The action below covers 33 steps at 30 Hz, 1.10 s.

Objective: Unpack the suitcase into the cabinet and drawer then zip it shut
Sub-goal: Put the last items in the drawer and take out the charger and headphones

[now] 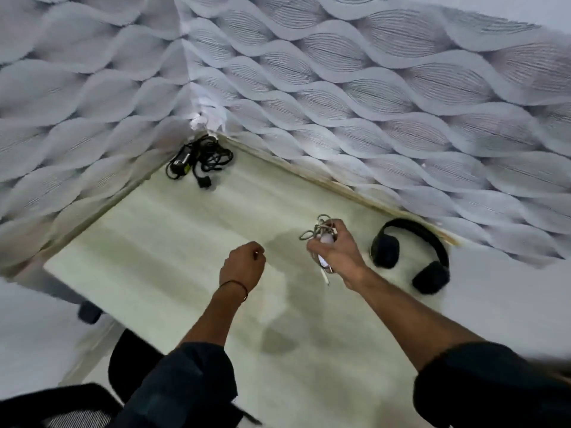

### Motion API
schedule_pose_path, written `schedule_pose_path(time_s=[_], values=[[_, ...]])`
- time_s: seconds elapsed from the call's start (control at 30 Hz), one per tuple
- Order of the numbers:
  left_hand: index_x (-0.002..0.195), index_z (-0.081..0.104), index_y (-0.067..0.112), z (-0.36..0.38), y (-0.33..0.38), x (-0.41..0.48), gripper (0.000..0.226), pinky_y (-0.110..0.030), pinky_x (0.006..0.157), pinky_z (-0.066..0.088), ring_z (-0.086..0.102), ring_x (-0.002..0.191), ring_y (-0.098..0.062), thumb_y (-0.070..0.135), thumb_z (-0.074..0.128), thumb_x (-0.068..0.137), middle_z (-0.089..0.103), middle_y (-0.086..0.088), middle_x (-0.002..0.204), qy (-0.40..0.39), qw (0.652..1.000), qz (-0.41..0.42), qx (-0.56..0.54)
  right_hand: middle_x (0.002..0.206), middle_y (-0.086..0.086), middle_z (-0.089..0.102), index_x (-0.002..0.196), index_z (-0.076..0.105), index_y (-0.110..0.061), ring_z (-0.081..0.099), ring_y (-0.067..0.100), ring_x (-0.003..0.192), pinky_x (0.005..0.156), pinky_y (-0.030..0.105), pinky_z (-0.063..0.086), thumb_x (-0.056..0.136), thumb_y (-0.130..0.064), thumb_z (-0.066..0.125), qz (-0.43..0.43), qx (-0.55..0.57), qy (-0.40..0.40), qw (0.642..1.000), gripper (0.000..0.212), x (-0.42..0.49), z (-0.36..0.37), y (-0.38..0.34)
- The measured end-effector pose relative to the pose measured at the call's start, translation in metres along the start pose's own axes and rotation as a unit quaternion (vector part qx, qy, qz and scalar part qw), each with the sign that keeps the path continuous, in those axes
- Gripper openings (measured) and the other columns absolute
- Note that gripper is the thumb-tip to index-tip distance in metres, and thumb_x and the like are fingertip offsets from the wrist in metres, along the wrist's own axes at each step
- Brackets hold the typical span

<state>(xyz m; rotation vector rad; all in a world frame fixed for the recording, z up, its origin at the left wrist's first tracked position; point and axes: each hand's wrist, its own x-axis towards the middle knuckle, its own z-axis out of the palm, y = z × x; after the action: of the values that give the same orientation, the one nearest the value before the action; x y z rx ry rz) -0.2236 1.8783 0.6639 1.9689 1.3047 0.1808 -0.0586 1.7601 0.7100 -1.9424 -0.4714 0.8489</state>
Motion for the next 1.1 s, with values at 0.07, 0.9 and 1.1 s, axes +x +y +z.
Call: schedule_pose_path(time_s=[0.07,0.9,1.1], values=[[0.121,0.063,0.021,0.005,-0.003,0.04,0.031,-0.036,0.094,0.045,0.055,0.115,-0.028,0.023,0.053,0.092,0.061,-0.006,0.125,-0.013,0.999,0.021,0.034,0.105,0.009,0.065,0.109,0.056,-0.034,0.067,0.025,0.083,0.061,0.028,0.05,0.047,-0.049,0.075,0.011,-0.037,0.007,0.999,0.066,0.043,0.013,0.0],[0.142,-0.033,0.045,0.051,-0.022,0.13,0.089,-0.066,0.111,0.0,-0.031,0.144,-0.028,0.081,0.022,0.082,-0.049,0.007,0.145,-0.151,0.955,-0.003,0.256,0.129,0.02,0.039,0.146,0.038,-0.016,0.047,0.041,0.116,0.097,0.04,0.041,0.075,-0.043,0.081,-0.015,-0.26,0.077,0.962,0.087,0.22,0.09,-0.002],[0.143,-0.03,0.046,0.051,-0.023,0.134,0.091,-0.068,0.111,0.002,-0.031,0.144,-0.027,0.081,0.028,0.082,-0.043,0.007,0.151,-0.153,0.956,-0.01,0.25,0.141,0.012,0.038,0.15,0.036,-0.02,0.042,0.032,0.125,0.105,0.038,0.034,0.079,-0.042,0.079,-0.019,-0.215,0.109,0.97,0.086,0.138,0.064,0.018]])
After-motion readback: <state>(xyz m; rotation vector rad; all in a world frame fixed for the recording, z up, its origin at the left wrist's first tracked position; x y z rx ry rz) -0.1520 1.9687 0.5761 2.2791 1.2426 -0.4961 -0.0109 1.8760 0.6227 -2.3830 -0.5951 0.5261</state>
